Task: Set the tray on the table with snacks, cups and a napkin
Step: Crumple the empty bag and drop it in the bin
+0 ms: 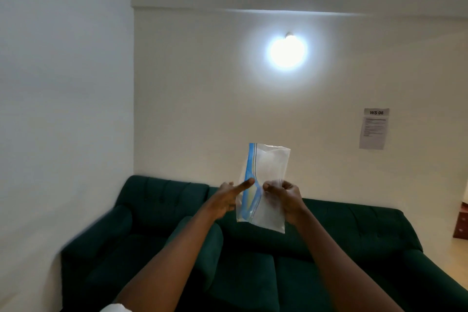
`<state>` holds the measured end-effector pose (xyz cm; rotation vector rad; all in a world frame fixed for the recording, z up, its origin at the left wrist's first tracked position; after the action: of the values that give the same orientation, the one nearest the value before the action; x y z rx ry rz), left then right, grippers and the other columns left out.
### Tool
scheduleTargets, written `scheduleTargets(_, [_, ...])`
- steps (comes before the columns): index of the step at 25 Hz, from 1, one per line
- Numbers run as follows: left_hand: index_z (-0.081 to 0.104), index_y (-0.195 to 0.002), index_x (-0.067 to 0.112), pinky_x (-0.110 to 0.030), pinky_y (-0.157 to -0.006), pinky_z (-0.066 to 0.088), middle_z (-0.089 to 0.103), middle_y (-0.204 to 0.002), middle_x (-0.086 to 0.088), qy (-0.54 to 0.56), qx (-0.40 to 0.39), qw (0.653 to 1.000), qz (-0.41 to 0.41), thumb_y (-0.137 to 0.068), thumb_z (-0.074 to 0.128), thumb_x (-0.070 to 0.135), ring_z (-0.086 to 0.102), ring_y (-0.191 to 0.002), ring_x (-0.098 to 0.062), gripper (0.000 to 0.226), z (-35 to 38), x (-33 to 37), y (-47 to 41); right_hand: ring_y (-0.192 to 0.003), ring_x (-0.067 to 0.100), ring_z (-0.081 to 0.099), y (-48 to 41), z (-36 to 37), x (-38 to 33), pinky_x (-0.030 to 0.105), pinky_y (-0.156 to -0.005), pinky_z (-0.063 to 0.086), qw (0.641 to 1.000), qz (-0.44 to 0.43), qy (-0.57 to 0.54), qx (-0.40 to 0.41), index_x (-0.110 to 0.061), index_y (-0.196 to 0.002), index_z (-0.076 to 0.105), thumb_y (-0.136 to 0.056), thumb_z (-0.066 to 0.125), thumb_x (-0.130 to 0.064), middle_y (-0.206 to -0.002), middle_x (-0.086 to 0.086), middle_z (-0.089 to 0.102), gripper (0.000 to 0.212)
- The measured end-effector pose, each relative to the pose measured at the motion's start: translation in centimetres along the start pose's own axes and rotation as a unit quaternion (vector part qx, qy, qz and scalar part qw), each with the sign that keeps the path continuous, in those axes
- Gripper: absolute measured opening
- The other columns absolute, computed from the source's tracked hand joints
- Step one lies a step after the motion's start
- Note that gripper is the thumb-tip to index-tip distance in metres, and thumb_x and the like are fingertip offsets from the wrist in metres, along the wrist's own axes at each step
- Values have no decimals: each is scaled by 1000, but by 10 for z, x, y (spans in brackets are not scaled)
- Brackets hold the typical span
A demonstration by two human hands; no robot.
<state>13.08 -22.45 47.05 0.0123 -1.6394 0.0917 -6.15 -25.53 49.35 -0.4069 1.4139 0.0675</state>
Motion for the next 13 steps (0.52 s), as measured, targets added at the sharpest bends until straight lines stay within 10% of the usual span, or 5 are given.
scheduleTargets(5, [72, -116, 12, -38, -81, 61, 75, -111, -13, 39, -70, 997, 19, -68, 84, 61, 75, -94, -24, 69, 26, 1, 3, -85, 32, 74, 9, -18, 8, 42, -72, 64, 999, 2, 18, 48, 0, -101, 73, -81, 84, -13, -107, 24, 74, 27])
scheduleTargets(9, [60, -133, 19, -44, -100, 52, 60, -139, -9, -13, -94, 995, -26, -77, 60, 84, 59, -127, -31, 86, 52, 4, 5, -92, 33, 75, 19, -32, 9, 38, -73, 64, 993, -25, 109, 48, -2, -106, 71, -79, 86, -20, -103, 16, 76, 36])
scheduleTargets(13, [67, -101, 2, -36, -78, 61, 73, -101, -13, -52, 4, 999, 11, -71, 91, 28, 72, -85, -20, 46, 53, 3, -1, -97, 30, 75, 29, -34, 16, 39, -78, 64, 995, -5, 98, 31, -7, -116, 69, -80, 86, -29, -109, 12, 76, 46])
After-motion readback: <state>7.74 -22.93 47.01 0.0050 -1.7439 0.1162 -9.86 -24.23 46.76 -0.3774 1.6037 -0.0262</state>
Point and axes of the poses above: each hand's wrist, its own y-axis away from the middle knuckle, its own z-axis out of the palm, x = y × z, the point moved 10 cm from there along -y, towards the middle knuckle
